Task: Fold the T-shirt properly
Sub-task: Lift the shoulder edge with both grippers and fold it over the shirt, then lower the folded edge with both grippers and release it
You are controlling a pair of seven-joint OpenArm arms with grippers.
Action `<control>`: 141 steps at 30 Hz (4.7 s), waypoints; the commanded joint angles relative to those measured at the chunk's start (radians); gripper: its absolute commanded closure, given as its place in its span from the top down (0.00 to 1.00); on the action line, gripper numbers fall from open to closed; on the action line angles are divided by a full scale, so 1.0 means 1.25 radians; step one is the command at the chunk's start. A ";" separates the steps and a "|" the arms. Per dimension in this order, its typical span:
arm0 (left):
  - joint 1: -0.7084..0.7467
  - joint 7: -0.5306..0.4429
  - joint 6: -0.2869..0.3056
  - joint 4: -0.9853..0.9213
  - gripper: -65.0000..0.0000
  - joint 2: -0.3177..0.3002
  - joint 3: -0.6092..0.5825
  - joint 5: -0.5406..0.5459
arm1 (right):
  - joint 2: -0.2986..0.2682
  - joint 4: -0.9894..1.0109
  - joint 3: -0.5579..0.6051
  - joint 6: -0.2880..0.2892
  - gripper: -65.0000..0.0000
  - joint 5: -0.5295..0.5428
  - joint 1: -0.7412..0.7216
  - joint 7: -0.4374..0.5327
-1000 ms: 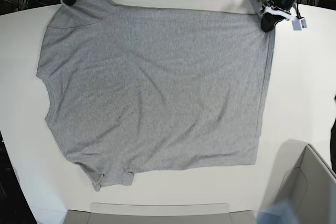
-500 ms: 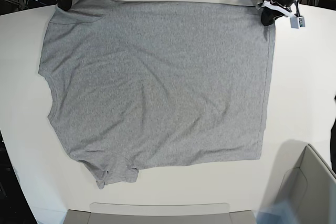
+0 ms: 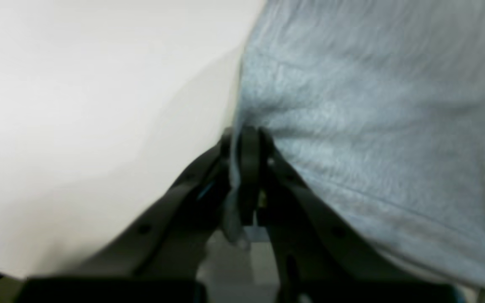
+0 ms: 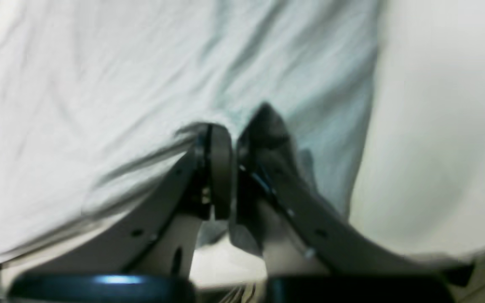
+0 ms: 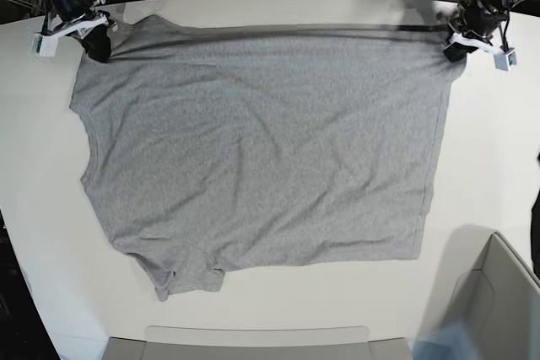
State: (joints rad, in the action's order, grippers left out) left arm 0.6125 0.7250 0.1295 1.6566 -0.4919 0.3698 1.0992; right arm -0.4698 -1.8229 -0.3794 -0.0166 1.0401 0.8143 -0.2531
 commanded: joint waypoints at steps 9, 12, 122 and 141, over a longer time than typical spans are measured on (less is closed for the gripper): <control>-0.151 0.149 -0.125 0.065 0.00 0.016 0.046 0.000 | -0.007 -0.026 -0.048 0.007 0.00 -0.085 -0.135 -0.150; -0.187 0.163 -0.151 0.062 0.00 0.014 0.046 0.000 | 0.013 -0.026 -0.052 0.008 0.00 -0.124 -0.173 -0.170; -0.403 0.093 -0.157 -0.046 0.29 0.079 -0.115 -0.232 | 0.184 0.430 -0.437 0.572 0.42 -0.582 -0.642 -0.522; -0.401 0.155 0.077 -0.193 0.30 0.096 0.025 -0.060 | 0.186 0.492 -0.382 0.572 0.42 -0.584 -0.651 -0.533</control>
State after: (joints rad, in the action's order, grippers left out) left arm 0.1368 0.9401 0.2104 1.3933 -0.3519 0.3923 0.9985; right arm -0.2321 -1.2106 -0.8604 0.6861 0.3618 -0.0032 -0.8467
